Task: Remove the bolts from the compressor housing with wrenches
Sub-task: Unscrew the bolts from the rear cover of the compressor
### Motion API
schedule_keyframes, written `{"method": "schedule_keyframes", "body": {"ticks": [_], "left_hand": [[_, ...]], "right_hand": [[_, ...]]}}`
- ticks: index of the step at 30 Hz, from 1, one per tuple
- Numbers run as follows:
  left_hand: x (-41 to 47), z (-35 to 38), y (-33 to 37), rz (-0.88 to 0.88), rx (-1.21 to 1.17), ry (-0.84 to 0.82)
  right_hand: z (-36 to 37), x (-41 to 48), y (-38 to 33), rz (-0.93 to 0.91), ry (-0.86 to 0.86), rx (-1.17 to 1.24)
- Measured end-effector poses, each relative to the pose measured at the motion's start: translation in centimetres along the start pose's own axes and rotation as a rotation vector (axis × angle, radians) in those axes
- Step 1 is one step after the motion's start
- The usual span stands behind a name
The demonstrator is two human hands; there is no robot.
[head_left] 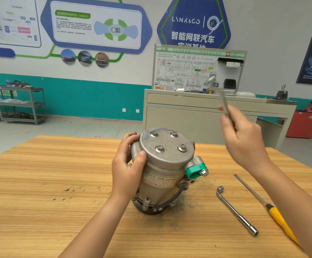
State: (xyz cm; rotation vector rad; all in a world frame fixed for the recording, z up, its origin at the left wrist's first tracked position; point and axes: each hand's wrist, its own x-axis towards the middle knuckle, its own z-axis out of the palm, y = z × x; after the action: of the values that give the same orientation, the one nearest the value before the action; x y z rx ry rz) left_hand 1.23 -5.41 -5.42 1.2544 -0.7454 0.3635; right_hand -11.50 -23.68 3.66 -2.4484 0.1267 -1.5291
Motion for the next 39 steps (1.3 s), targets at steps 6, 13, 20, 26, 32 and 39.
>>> {"method": "schedule_keyframes", "body": {"ticks": [6, 13, 20, 26, 32, 39], "left_hand": [[-0.4, 0.1, 0.0, 0.005, -0.027, 0.020], [-0.5, 0.2, 0.1, 0.040, -0.006, 0.021], [-0.6, 0.2, 0.0, 0.021, -0.001, 0.038], [-0.4, -0.2, -0.2, -0.014, -0.032, 0.044], [-0.1, 0.0, 0.2, -0.005, -0.043, 0.006], [0.1, 0.5, 0.1, -0.008, 0.017, -0.016]], "right_hand": [[-2.9, -4.6, -3.0, 0.010, -0.458, -0.587], [-3.1, -5.2, -4.4, -0.056, -0.500, -0.789], [-2.6, -6.1, -6.3, -0.110, -0.425, -0.892], [-1.1, -5.1, 0.2, -0.399, -0.018, -0.598], [3.1, 0.3, 3.0, -0.439, -0.055, -0.488], [6.2, 3.9, 1.7, -0.642, -0.116, -0.403]]}}
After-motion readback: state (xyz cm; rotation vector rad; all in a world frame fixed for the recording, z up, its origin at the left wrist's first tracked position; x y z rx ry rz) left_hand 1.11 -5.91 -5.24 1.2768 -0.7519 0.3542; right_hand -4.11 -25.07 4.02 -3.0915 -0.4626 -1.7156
